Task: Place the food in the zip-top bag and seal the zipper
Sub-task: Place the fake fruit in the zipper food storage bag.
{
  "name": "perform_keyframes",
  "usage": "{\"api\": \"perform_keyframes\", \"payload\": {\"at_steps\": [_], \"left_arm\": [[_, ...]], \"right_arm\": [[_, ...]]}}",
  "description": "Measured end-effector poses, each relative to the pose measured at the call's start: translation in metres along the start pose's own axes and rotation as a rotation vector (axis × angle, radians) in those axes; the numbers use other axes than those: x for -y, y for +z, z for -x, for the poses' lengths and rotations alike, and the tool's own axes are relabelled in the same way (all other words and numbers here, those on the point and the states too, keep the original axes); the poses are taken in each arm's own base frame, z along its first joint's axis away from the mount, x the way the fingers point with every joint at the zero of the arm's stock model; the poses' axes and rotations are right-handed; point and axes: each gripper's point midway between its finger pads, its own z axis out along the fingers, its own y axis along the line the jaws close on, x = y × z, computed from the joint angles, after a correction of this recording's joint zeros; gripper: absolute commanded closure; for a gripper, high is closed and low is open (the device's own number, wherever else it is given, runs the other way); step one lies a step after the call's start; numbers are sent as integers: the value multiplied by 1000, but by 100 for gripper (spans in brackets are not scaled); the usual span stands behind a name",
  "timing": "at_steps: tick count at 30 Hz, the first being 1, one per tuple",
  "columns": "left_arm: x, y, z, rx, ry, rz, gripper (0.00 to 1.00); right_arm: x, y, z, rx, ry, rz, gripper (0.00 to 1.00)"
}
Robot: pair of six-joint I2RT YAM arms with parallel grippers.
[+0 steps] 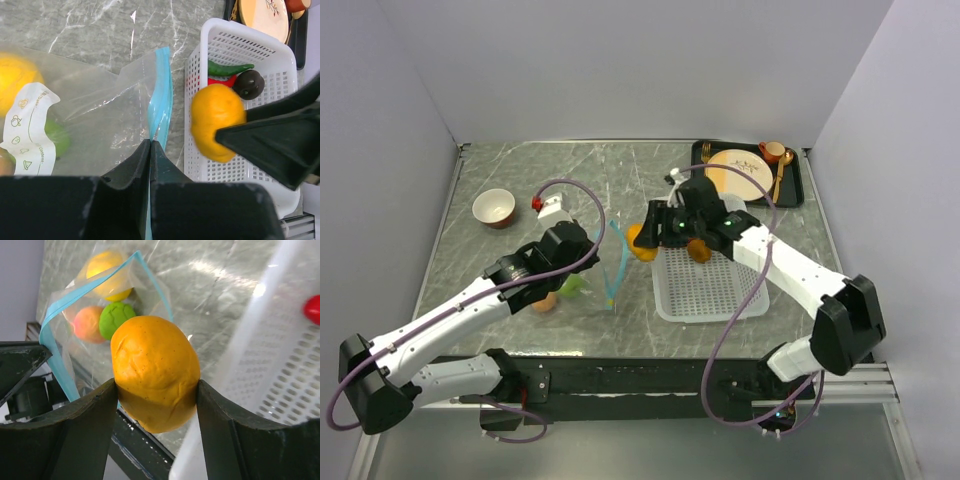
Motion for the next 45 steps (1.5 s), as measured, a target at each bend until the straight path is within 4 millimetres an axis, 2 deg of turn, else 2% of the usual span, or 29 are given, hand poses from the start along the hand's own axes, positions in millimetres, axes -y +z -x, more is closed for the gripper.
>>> {"api": "perform_keyframes", "payload": {"at_steps": [4, 13, 25, 33, 39, 43, 45], "left_arm": [[1, -2, 2, 6, -8, -6, 92], [1, -5, 5, 16, -14, -11, 92], [-4, -10, 7, 27, -25, -14, 91], [-4, -11, 9, 37, -28, -12, 91], [-4, -13, 11, 45, -32, -13, 91], [-4, -14, 13, 50, -38, -15, 91], [-4, -14, 14, 54, -42, -14, 91]], "right_arm": [[-13, 17, -9, -51, -21, 19, 63], [-37, 32, -15, -90, -33, 63, 63], [-45, 55, -25, -134, -1, 95, 57], [-64, 63, -25, -148, -2, 163, 48], [-71, 70, -25, -166, -13, 180, 37], [-74, 70, -28, -175, -26, 188, 25], [-74, 70, -28, -177, -31, 191, 22]]}}
